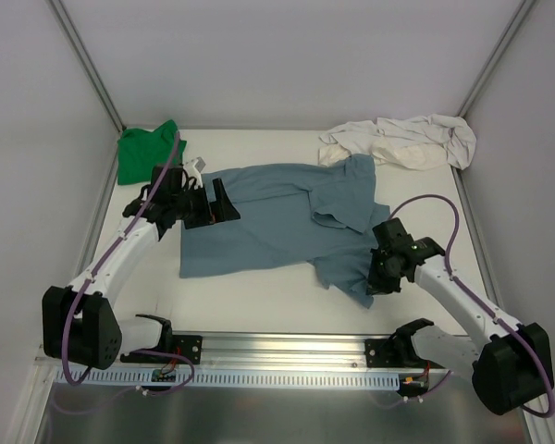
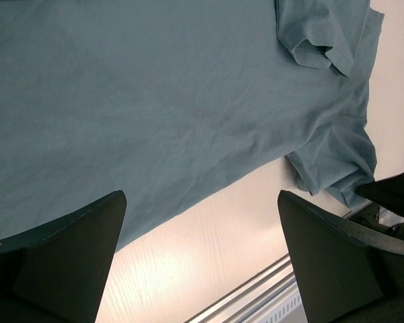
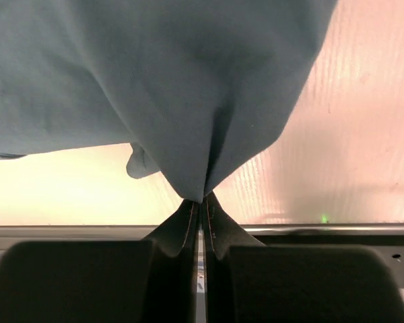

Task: Fold and stack the t-shirts
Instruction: Grap the side of the flattened tshirt closest away from the robot with both arms

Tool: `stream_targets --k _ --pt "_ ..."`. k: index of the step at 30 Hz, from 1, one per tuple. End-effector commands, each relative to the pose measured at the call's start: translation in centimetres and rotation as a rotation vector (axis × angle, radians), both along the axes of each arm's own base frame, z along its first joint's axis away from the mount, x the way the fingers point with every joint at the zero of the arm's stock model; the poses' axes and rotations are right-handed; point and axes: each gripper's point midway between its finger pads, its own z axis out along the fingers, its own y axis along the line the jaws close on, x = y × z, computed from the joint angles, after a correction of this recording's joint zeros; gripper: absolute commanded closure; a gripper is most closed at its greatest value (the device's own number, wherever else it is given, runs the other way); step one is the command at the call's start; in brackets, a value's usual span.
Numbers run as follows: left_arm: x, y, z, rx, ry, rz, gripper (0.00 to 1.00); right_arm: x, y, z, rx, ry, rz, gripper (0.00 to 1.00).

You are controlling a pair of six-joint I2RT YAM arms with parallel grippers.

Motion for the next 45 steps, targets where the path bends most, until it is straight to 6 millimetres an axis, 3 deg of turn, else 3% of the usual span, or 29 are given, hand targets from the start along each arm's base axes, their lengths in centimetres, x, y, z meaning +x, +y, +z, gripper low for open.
stream_targets --k 1,13,18,23,28,34,39,45 --pt "-0.9 0.5 0.3 0.038 -0.025 -0.006 0.01 -0.1 -1.3 1.4 -0.06 -0.008 0.014 1.0" --pt "-0.5 0.6 1.1 0.042 -0.039 -0.008 0.01 0.1 -3.0 3.5 -0.083 -0.014 -0.04 1.0" --pt "-1.8 2.0 -0.9 0.127 0.065 0.017 0.03 0.4 -2.9 3.9 -0.077 -0.022 -0.041 1.0" --pt "-6.1 5.3 -4.9 0.286 0.353 0.078 0.06 0.8 -2.8 4.1 -0.069 -0.03 -0.045 1.0" --pt "-9.0 5.8 -6.7 0.151 0.448 0.182 0.07 1.0 -2.8 4.3 -0.064 -0.033 -0.047 1.0" --pt "-10.5 6.3 -7.6 0.07 0.491 0.268 0.07 0.8 -2.9 4.5 -0.069 -0.03 -0.037 1.0" --pt "-10.5 6.8 -7.9 0.071 0.47 0.299 0.07 0.8 -2.9 4.6 -0.064 -0.028 -0.032 1.0" --pt "-10.7 10.0 -8.3 0.209 0.489 0.389 0.08 0.7 -2.9 4.7 -0.06 -0.029 -0.027 1.0"
